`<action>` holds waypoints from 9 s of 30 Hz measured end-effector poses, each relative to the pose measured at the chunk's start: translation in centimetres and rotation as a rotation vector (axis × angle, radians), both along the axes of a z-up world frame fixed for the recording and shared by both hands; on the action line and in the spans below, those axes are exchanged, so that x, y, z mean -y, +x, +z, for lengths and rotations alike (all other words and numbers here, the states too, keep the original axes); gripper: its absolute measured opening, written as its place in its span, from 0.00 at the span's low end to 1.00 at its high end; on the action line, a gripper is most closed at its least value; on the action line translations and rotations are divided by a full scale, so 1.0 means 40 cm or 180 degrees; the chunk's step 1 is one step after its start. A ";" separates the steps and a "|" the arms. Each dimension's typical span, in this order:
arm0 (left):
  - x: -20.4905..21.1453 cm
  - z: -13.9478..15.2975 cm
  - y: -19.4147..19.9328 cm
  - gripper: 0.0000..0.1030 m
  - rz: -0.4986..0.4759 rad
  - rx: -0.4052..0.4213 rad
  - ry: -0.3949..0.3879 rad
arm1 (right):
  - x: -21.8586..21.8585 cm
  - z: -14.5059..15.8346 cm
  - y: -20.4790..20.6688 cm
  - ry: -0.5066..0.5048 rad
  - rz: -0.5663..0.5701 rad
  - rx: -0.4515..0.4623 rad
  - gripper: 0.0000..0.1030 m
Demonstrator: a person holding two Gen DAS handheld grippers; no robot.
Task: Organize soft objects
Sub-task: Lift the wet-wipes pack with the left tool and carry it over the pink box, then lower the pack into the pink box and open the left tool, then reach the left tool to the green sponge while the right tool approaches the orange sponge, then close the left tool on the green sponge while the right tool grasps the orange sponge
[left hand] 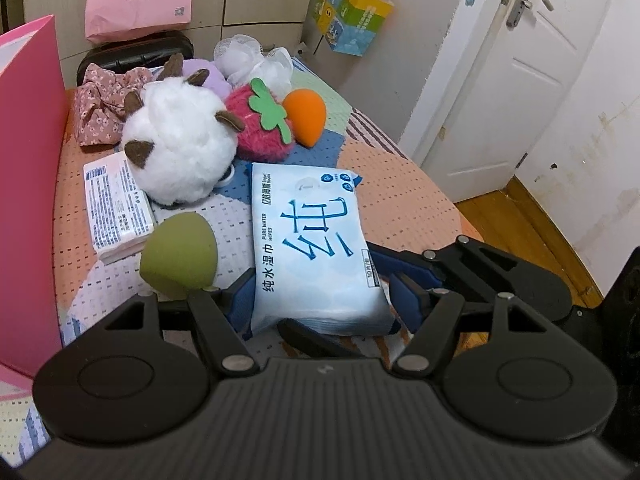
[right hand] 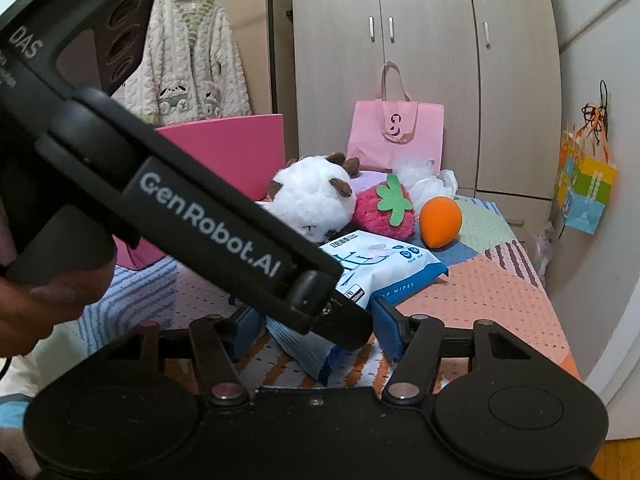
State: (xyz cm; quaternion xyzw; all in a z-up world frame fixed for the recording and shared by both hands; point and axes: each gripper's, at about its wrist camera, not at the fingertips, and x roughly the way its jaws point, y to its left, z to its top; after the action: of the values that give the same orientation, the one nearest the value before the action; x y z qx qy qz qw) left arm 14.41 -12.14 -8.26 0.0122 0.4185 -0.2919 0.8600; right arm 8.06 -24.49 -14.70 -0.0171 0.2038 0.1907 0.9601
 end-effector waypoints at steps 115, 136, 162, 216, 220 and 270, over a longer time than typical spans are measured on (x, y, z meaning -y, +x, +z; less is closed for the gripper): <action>-0.589 0.299 0.031 0.66 0.0749 0.0111 -0.0184 | -0.498 0.368 0.228 -0.1069 0.1209 -0.0604 0.68; -0.446 0.415 -0.161 0.68 0.0447 0.0524 0.0016 | -0.251 0.469 0.069 -0.0818 0.0854 -0.0207 0.68; -0.179 0.236 -0.114 0.67 -0.0198 0.0348 0.0178 | 0.120 0.323 0.080 -0.0072 0.0119 -0.0073 0.72; -0.083 -0.007 0.012 0.37 0.0641 0.0510 0.0417 | 0.173 0.073 0.340 0.0399 -0.0276 -0.0572 0.39; -0.091 -0.006 0.005 0.37 0.0680 0.0501 0.0354 | 0.168 0.071 0.307 0.0392 -0.0308 -0.0557 0.39; -0.156 0.006 -0.051 0.37 0.0657 0.0293 0.0108 | 0.192 0.092 0.146 0.0479 -0.0362 -0.0678 0.42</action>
State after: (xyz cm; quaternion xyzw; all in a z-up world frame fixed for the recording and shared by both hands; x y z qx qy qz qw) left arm 12.38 -5.89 -8.01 -0.0031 0.3825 -0.1938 0.9034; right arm 13.91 -32.19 -11.02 0.0868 0.2902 0.1515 0.9409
